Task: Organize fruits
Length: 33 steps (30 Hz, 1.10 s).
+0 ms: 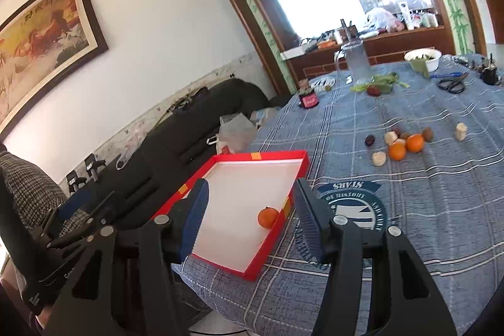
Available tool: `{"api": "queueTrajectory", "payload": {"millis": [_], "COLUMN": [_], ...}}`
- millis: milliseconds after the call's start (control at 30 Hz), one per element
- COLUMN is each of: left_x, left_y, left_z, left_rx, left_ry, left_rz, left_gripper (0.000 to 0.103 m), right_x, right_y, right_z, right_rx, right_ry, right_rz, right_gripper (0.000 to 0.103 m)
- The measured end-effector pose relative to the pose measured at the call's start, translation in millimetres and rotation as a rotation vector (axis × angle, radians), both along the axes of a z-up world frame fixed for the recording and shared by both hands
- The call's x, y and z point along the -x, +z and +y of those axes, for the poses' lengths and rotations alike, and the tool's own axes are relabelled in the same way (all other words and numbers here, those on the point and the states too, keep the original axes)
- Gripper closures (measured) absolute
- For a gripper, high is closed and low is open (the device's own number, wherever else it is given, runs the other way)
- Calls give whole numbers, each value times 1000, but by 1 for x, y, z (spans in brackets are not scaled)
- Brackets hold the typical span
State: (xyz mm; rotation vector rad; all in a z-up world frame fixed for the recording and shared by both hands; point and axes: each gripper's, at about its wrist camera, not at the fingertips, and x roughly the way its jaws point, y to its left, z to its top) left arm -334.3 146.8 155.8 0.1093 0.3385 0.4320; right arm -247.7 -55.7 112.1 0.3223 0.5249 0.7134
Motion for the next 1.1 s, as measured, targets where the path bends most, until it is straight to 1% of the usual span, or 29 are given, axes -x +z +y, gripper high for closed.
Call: {"api": "queueTrajectory", "payload": {"millis": [167,300,600,767,1100], "left_x": [9,7,11,13,11], "left_y": [5,6,1,1,0], "left_z": [-4,-6,-8,-8,-2], "left_rx": [-7,-6,-13,-8,9], "left_ry": [4,5,1,9,30], "left_rz": [-30,-41,-30,-34,-16], "left_gripper": [6,5,4,1,1], "right_x": [8,7,-3,-4,-9], "right_y": [6,6,-2,-4,-14], "right_z": [-13,-21,-34,-40,-41], "right_rx": [-21,-29,-62,-70,-66], "right_ry": [-27,-40,-65,-72,-76], "right_rz": [-17,-20,23,34,69], "right_gripper": [41,41,41,36,34]}}
